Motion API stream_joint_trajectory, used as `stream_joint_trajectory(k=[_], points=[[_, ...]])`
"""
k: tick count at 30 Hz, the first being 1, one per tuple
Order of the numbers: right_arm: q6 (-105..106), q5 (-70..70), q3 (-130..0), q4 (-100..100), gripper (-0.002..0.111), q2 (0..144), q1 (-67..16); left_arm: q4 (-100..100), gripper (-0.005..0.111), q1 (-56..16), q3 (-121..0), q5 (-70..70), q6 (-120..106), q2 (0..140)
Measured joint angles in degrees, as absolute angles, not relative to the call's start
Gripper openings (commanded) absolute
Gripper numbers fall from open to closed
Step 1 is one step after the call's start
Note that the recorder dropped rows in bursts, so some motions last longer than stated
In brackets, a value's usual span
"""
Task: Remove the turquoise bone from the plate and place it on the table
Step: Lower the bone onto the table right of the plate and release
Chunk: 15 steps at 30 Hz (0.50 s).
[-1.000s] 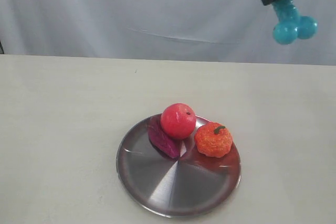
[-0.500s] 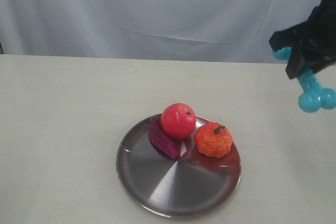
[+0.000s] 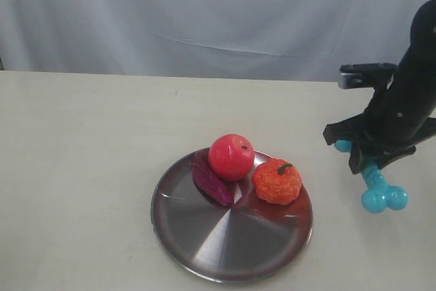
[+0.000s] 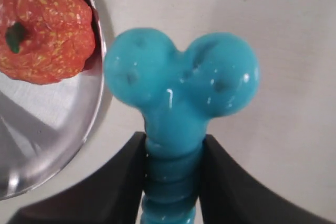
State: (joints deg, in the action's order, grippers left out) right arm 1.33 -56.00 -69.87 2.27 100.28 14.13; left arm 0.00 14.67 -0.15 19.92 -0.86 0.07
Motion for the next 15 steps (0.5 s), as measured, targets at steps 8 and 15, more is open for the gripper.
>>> stream_joint_trajectory(k=[8, 15], points=[[1.3, -51.4, -68.6, 4.5, 0.0, 107.5, 14.1, 0.0, 0.0, 14.7, -0.1, 19.9, -0.9, 0.1], [1.2, -48.8, -68.6, 4.9, 0.0, 112.3, 14.1, 0.0, 0.0, 14.7, -0.1, 19.9, -0.9, 0.1]])
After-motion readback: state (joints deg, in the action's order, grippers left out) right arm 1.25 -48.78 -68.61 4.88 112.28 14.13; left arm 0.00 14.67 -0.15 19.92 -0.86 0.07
